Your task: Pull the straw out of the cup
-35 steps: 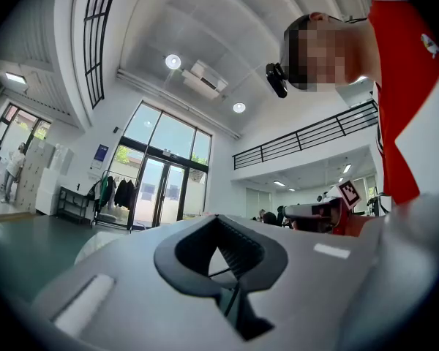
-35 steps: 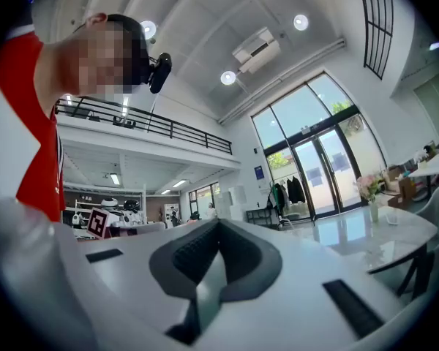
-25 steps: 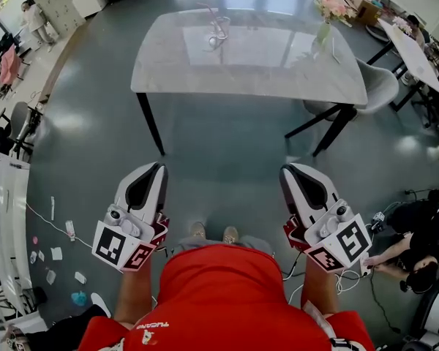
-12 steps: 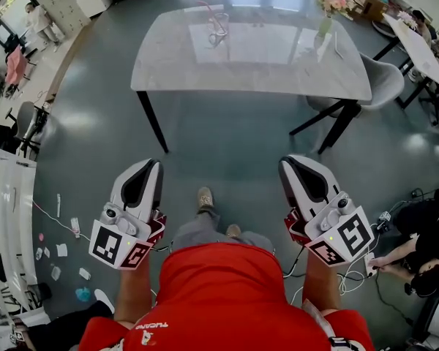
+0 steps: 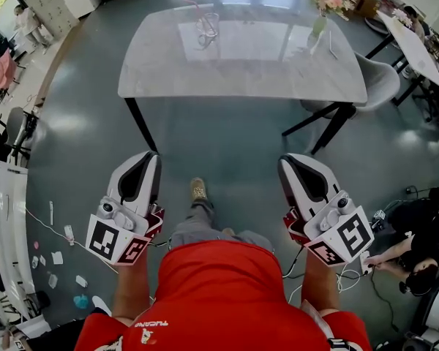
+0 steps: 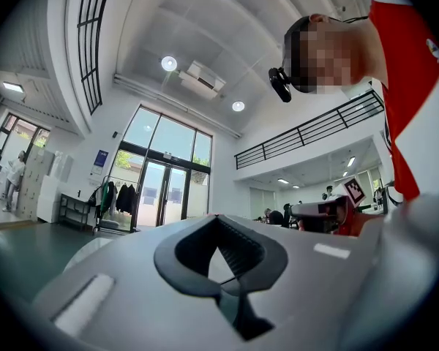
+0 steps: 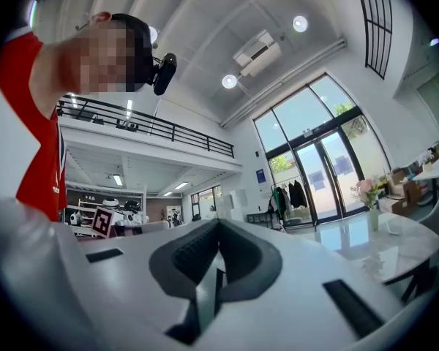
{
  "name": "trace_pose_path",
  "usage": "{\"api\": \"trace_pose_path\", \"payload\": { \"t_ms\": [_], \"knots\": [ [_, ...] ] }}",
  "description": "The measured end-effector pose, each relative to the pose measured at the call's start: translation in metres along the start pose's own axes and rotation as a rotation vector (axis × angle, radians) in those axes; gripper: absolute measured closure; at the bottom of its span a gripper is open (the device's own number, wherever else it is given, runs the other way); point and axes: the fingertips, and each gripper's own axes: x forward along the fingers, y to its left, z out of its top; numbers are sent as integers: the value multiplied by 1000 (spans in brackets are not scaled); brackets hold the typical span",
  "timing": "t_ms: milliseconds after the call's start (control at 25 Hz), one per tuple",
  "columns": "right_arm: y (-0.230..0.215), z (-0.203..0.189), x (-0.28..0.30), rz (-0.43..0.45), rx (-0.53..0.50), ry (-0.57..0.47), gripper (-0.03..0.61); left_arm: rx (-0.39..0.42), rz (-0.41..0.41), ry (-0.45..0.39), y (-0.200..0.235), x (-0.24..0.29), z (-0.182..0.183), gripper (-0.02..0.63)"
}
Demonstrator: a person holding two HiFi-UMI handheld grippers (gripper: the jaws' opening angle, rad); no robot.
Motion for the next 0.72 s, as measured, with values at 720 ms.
{"api": "trace_pose_path", "payload": {
  "t_ms": [720],
  "knots": [
    [-84, -8, 166, -35, -26, 69, 577, -13, -48, 11, 142, 111, -11, 609]
  ]
}}
